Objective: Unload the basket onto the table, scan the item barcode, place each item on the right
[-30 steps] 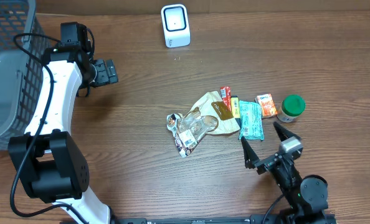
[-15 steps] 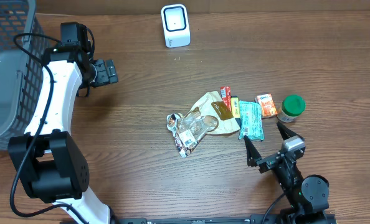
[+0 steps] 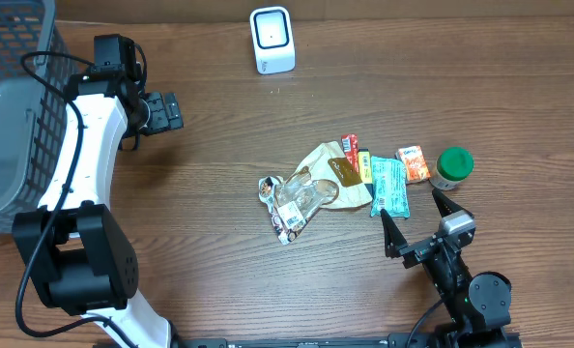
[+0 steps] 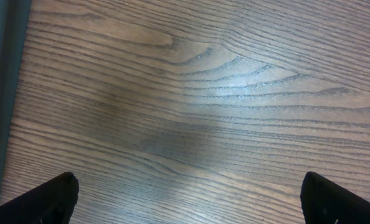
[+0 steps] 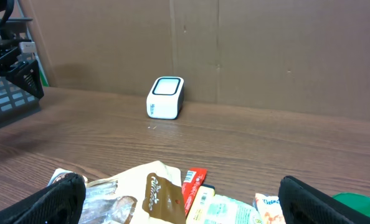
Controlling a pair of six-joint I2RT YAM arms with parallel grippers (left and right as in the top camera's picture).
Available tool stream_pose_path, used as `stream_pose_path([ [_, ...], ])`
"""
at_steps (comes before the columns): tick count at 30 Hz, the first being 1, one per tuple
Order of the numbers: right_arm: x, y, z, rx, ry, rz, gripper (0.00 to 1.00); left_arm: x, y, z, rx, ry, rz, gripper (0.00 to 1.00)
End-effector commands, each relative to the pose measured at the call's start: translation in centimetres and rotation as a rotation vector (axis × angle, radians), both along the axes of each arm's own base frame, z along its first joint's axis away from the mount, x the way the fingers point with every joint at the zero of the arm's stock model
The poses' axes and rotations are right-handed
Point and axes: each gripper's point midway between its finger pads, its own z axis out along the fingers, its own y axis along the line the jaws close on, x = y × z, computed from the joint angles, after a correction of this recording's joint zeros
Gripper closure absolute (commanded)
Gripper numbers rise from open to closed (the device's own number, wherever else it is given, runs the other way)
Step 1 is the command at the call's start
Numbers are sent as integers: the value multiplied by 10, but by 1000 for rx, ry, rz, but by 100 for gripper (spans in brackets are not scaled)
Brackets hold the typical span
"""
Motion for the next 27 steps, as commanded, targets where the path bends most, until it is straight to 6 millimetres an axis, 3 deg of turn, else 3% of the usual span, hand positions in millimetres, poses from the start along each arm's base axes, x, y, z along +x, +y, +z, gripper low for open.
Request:
stream_pose_path([
  [1,1,-1,-2,4,-1,-7,0,5,0,1,12,-7,-17,0],
  [27,1,-1,-2,4,-1,-7,0,5,0,6,12,-17,-18,0],
])
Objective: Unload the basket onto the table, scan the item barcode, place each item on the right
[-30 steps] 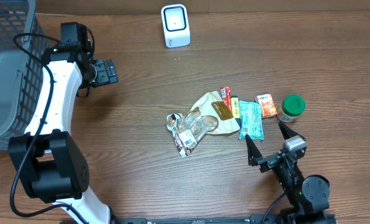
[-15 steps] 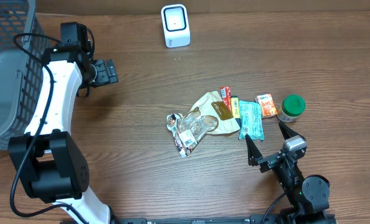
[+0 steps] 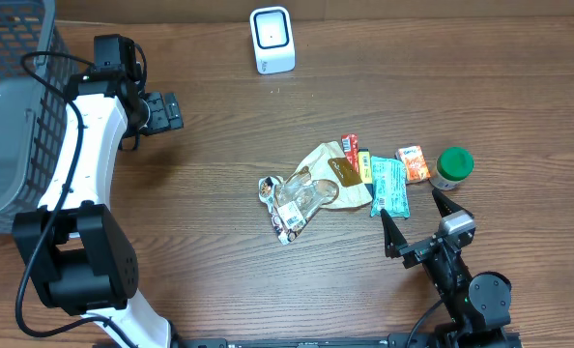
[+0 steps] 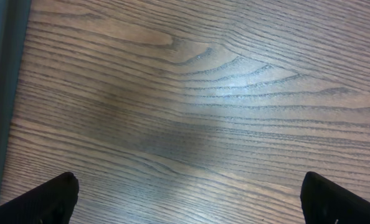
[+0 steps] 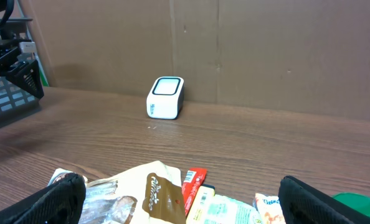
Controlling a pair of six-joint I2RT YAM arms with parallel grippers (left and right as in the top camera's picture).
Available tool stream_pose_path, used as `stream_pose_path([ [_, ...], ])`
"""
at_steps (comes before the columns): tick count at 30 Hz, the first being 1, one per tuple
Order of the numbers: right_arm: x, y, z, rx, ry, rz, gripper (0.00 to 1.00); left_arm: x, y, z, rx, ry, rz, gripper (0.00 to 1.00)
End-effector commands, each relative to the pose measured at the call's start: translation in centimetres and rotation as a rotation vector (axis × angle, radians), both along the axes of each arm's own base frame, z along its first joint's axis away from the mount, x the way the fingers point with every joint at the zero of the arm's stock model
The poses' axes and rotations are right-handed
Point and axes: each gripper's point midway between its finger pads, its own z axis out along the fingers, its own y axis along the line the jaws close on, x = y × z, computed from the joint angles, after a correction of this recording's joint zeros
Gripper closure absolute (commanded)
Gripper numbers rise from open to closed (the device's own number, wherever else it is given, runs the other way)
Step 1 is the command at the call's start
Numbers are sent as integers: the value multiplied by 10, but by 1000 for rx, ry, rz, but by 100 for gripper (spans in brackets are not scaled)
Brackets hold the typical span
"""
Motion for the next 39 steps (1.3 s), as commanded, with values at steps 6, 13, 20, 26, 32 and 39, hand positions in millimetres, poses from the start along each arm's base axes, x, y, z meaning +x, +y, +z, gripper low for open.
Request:
stream_pose_path([
  [6,1,-1,-2,4,-1,-7,0,0,0,54,23,-133,-18,0],
  [13,1,-1,-2,4,-1,-7,0,-26,-2,152,46,-374,-15,0],
  [20,1,-1,-2,4,-1,-7,0,-72,-6,237,67,-607,-14,0],
  [26,1,-1,-2,4,-1,-7,0,-92,-8,262,74,-682,-13,0],
  [32,1,-1,-2,4,-1,-7,0,-92,-8,257,74,-671,-13,0],
  [39,1,-1,-2,4,-1,-7,0,-102,-15,247,66,-655,-32,0],
])
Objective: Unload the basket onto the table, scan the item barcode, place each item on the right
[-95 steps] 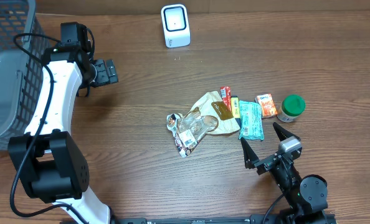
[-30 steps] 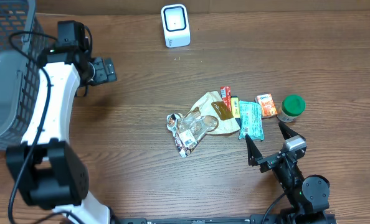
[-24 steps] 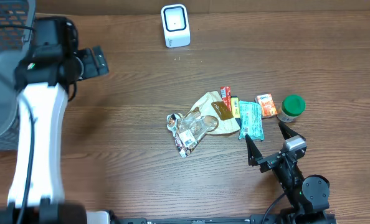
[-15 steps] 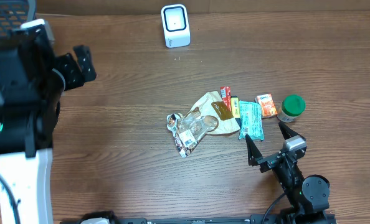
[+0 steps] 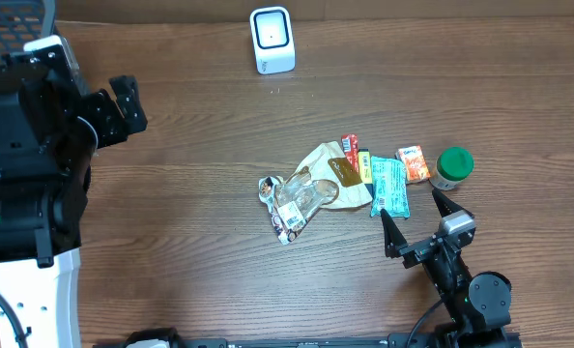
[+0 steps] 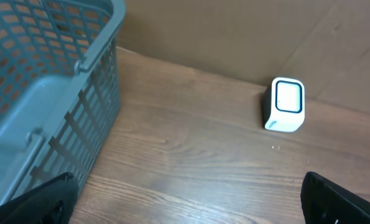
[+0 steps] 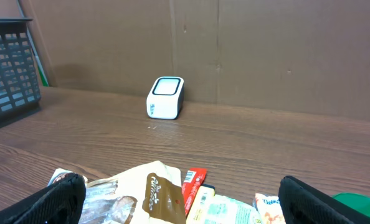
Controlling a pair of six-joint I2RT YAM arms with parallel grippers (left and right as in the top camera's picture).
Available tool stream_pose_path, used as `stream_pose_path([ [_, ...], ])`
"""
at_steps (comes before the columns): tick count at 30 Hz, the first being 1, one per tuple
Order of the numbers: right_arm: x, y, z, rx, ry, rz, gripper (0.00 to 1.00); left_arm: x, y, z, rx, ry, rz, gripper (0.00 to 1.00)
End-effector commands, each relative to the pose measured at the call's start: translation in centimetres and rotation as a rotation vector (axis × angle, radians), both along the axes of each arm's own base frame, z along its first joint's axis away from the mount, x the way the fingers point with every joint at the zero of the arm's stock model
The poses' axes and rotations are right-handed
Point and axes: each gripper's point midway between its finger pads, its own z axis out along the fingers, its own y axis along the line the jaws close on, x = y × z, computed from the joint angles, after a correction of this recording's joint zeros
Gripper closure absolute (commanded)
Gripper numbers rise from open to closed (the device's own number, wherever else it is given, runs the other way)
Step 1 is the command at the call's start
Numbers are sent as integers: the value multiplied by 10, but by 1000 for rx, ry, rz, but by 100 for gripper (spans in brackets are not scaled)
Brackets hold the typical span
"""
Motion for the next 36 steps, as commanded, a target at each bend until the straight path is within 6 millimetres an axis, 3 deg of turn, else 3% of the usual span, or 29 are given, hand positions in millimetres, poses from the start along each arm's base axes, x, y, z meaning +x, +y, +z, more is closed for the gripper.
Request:
stream_pose_path([
  [1,1,-1,-2,3,-1,-7,0,-10,-9,-8,18,9,-33,0],
  [6,1,-1,-2,4,-1,-7,0,-29,-27,-48,15,84,-88,0],
  [12,1,-1,-2,3,-1,-7,0,-65,-38,-123,12,224,-130,0],
  [18,1,-1,-2,4,-1,-7,0,-103,-34,-196,20,350,-121,0],
  [24,1,-1,-2,4,-1,-7,0,-141,-15,-256,92,456,-51,0],
  [29,1,-1,-2,4,-1,-7,0,-158,-9,-281,120,479,-35,0],
  [36,1,-1,-2,4,-1,-7,0,-165,-7,-290,127,452,-26,0],
])
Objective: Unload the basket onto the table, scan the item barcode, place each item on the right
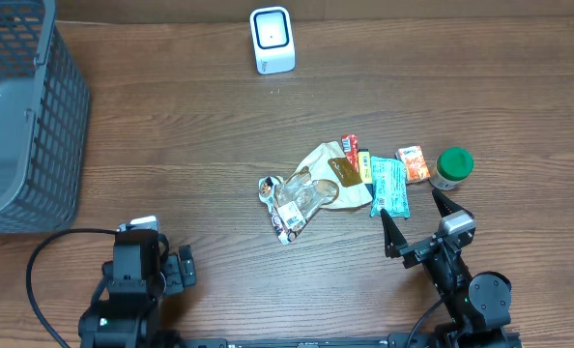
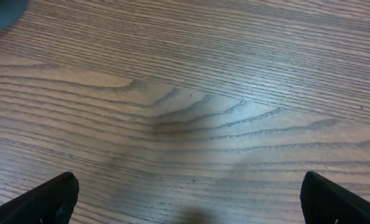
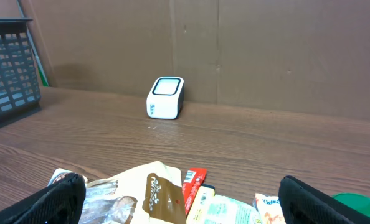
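The white barcode scanner [image 1: 272, 39] stands at the table's far edge and also shows as the scanner [image 3: 166, 98] in the right wrist view. A pile of snack items lies mid-table: beige pouch [image 1: 331, 172], clear packet [image 1: 291, 200], red stick [image 1: 350, 146], teal packet [image 1: 387, 186], orange packet [image 1: 413, 163]. My right gripper [image 1: 415, 217] sits open just in front of the pile, holding nothing; the right gripper [image 3: 185, 202] faces the pouch [image 3: 157, 193]. My left gripper [image 1: 183, 268] is open at the front left, the left gripper [image 2: 191, 205] over bare wood.
A grey mesh basket [image 1: 21, 116] occupies the far left of the table. A green-lidded jar [image 1: 452, 166] stands at the right end of the pile. A brown cardboard wall [image 3: 235, 43] rises behind the scanner.
My left arm was raised near the basket, its camera on the basket and scanner. Now it sits folded at the front left edge, facing bare wood. The right arm and items are unchanged.
My left gripper hung open over bare table beside the basket at the first two moments. Then the arm stood high by the basket. Now it rests at the front left. The right gripper stayed open before the pile throughout, and no item moved.
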Controlling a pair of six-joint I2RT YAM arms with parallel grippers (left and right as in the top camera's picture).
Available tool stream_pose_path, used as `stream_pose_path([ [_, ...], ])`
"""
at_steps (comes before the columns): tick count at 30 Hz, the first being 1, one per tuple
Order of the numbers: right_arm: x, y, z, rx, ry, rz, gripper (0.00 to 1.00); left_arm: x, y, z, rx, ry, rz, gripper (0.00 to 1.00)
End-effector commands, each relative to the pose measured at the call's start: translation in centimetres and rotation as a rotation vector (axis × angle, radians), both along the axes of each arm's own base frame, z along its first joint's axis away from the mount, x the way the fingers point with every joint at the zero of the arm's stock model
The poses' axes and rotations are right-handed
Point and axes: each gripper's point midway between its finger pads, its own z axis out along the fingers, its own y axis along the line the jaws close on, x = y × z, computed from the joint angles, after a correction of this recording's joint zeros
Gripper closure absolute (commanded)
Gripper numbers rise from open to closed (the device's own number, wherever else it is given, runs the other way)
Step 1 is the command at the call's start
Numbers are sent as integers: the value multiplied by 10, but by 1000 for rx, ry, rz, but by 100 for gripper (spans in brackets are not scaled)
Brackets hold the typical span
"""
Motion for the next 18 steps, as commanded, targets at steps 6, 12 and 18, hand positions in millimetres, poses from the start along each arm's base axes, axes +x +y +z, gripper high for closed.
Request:
stream_pose_path([
  [6,1,-1,-2,4,0,-7,0,-1,3,5,29,-52,-9,0],
  [12,1,-1,-2,4,0,-7,0,10,3,13,29,-113,-7,0],
  [18,1,-1,-2,4,0,-7,0,66,-15,84,-54,-509,-69,0],
])
